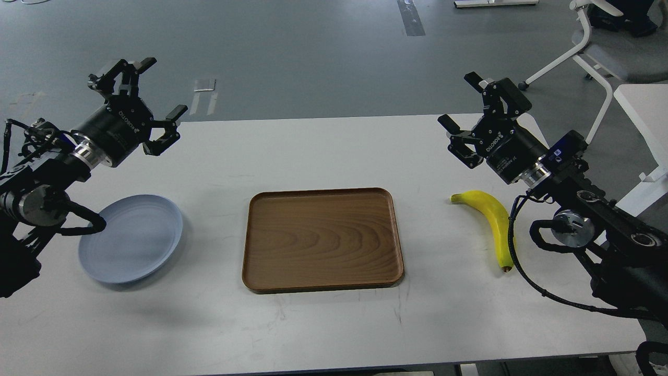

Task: Place banana on plate with both arms
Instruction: 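Raise the left gripper and swing it outward from the blue plate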

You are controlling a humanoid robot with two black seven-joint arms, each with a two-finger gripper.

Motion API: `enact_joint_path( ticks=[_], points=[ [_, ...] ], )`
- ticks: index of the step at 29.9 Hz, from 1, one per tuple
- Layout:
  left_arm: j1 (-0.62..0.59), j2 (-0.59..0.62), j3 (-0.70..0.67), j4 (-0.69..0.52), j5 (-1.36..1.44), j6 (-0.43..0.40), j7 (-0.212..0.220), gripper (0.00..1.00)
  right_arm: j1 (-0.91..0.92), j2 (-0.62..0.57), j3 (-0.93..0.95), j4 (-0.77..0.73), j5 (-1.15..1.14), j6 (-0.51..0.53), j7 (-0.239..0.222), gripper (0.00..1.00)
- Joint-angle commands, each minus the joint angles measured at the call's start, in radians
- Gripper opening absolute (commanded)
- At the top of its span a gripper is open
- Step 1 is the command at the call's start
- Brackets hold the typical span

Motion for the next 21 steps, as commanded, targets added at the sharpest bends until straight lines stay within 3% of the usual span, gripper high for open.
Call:
enact_joint_path(
  ticks=[1,9,16,18,21],
  points=[
    [0.006,0.0,0.001,0.0,0.0,0.0,-0.001,0.98,-0.001,-0.001,0.0,0.0,0.0,0.0,0.0,1.0],
    [0.013,-0.011,0.012,0.011,0.0,0.0,0.002,0.98,-0.014,-0.003,0.0,0.0,0.0,0.0,0.0,1.0],
    [-0.022,-0.015,0.018,0.095,0.032,0.0,0.013,0.98,-0.017,-0.003,0.0,0.0,0.0,0.0,0.0,1.0],
    [-0.031,-0.023,0.015,0.086,0.055,0.0,-0.01,0.98,-0.017,-0.004,0.0,0.0,0.0,0.0,0.0,1.0],
    [-0.037,-0.046,0.016,0.077,0.108,0.0,-0.11,0.98,-0.015,-0.007,0.0,0.0,0.0,0.0,0.0,1.0]
  ],
)
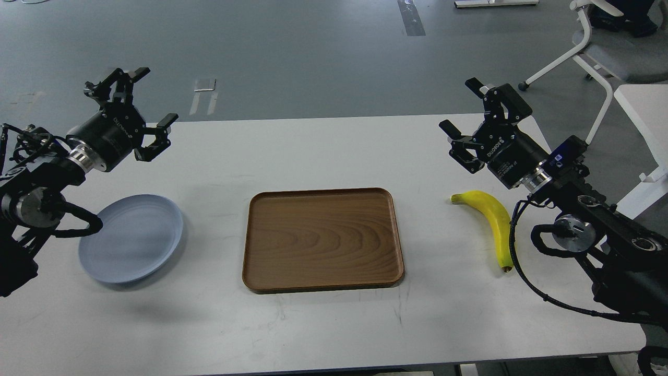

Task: Place banana on plate with both arms
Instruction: 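Raise the left gripper and swing it outward from the blue plate, then lower the left gripper to the blue plate's rim and grasp it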

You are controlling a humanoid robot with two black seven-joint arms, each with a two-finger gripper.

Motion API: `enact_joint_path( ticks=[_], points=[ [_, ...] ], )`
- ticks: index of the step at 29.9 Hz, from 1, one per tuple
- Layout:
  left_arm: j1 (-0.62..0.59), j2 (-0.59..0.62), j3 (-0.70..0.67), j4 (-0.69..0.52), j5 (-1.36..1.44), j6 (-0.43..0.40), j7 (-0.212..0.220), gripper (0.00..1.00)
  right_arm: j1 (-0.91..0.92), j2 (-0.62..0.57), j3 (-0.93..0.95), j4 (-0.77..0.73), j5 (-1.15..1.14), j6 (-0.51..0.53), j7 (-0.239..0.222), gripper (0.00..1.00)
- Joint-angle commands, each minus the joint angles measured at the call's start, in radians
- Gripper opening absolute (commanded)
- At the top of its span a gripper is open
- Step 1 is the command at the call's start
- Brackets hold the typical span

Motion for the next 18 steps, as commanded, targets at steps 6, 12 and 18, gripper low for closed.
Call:
enact_joint_path(
  ticks=[6,12,18],
  points=[
    [-0.076,0.105,-0.01,-0.173,0.528,0.0,-0.207,0.98,0.002,-0.004,0.0,-0.001,0.0,0.0,0.0,1.0],
    [-0.09,0.326,-0.001,-0.508,0.85,0.0,-0.207,0.98,0.002,-0.01,0.0,-0.001,0.0,0.0,0.0,1.0],
    [-0.059,0.465,0.059,-0.687,1.266,0.0,-0.207,0.98,0.002,-0.013,0.002,0.001,0.0,0.0,0.0,1.0]
  ],
)
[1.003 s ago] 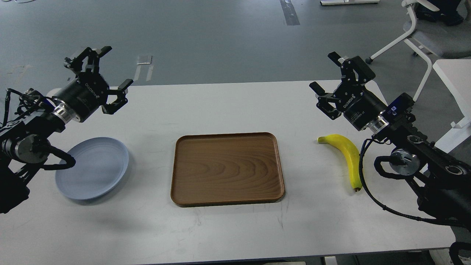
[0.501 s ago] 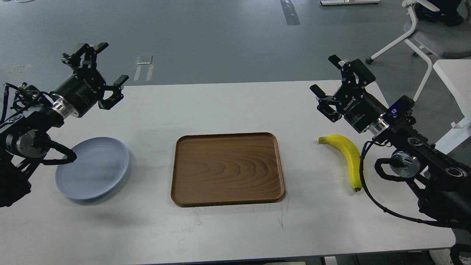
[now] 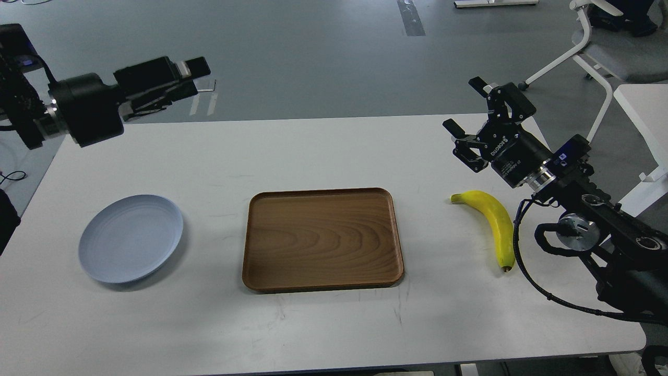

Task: Place banana on plate with both arms
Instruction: 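Lower the left gripper to the blue plate's rim and grasp it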

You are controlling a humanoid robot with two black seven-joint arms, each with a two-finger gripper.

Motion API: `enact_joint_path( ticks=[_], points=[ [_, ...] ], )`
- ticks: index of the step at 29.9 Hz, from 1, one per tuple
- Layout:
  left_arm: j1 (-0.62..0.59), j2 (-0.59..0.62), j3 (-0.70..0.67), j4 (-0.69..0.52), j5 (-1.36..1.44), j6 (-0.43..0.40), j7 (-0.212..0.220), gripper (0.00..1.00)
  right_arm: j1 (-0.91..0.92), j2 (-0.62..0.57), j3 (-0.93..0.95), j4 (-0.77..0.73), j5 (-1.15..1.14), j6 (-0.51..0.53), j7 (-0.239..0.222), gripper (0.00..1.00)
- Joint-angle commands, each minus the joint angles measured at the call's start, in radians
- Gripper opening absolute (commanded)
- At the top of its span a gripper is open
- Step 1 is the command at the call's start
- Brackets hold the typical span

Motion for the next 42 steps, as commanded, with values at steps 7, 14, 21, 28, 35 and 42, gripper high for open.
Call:
enact_joint_path(
  ticks=[7,14,21,28,35,42],
  points=[
    [0.017,0.091,0.186,0.057,0.504,0.036,0.001,0.98,-0.002,-0.003,0.002,0.005,0.0,0.0,0.0,1.0],
    [0.015,0.091,0.268,0.254,0.532,0.039,0.001,0.98,-0.002,-0.017,0.003,0.003,0.0,0.0,0.0,1.0],
    [0.017,0.074,0.355,0.397,0.471,0.047,0.001,0.98,-0.005,-0.02,0.003,0.005,0.0,0.0,0.001,1.0],
    [0.031,0.037,0.454,0.499,0.39,0.127,0.001,0.97,-0.017,-0.02,0.005,0.005,0.0,0.0,0.001,1.0],
    [0.092,-0.021,0.46,0.643,0.365,0.194,0.001,0.96,-0.023,-0.022,0.009,0.005,0.0,0.0,0.001,1.0],
    [0.124,-0.061,0.463,0.703,0.345,0.196,0.001,0.95,-0.025,-0.036,0.008,0.005,0.0,0.0,0.001,1.0]
  ],
)
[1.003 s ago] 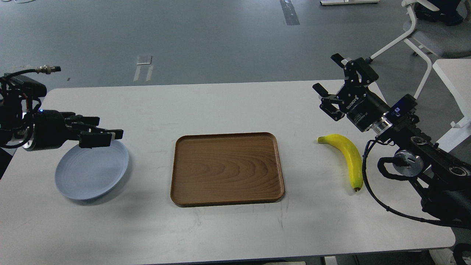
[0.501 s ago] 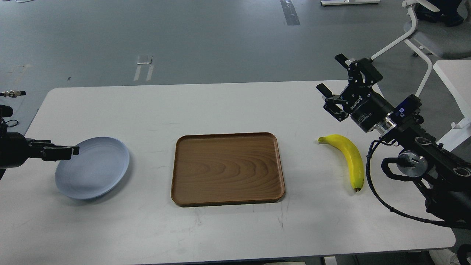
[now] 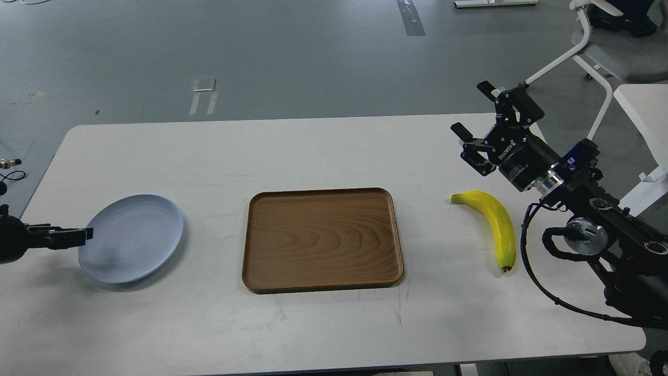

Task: Place banana on plate with both arms
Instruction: 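Lower the left gripper to the blue plate's rim and grasp it, then lift the blue plate with the left gripper and carry it over the tray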

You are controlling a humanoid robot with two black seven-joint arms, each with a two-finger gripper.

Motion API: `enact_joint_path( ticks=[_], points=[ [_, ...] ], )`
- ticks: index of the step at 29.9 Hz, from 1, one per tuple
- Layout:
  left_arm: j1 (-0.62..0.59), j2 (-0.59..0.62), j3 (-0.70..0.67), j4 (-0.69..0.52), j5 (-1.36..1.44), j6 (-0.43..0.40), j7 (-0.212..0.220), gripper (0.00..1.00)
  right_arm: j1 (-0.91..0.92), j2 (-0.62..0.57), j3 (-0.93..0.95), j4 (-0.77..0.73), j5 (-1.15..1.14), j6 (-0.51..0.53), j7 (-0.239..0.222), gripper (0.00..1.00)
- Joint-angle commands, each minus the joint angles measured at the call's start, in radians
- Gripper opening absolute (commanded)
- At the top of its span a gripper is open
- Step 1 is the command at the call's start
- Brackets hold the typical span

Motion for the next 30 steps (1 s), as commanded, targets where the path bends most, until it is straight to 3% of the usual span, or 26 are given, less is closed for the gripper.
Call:
enact_joint_path(
  ticks=[1,9,11,23,26,29,30],
  points=[
    [0.017,-0.022,0.001,0.036,-0.013,0.0,0.0,0.95,-0.001,-0.012,-0.002,0.0,0.0,0.0,0.0,1.0],
    [0.025,-0.046,0.001,0.068,-0.068,-0.001,0.0,0.81,-0.023,-0.023,-0.002,0.0,0.0,0.0,0.0,1.0],
    [0.025,-0.054,0.001,0.068,-0.069,-0.003,0.0,0.68,-0.031,-0.023,0.0,0.0,0.0,0.0,0.0,1.0],
    [0.028,-0.075,0.001,0.068,-0.069,-0.001,0.0,0.64,-0.035,-0.023,0.0,0.0,0.0,0.0,0.0,1.0],
    [0.026,-0.078,0.001,0.068,-0.071,0.0,0.0,0.32,-0.035,-0.023,0.0,0.0,0.0,0.0,0.0,1.0],
    [0.026,-0.083,0.001,0.068,-0.071,0.002,0.0,0.22,-0.035,-0.023,0.0,0.0,-0.001,0.0,0.0,1.0],
    [0.026,-0.085,0.001,0.068,-0.071,0.002,0.0,0.14,-0.035,-0.023,0.0,0.0,-0.001,0.0,0.0,1.0]
  ],
)
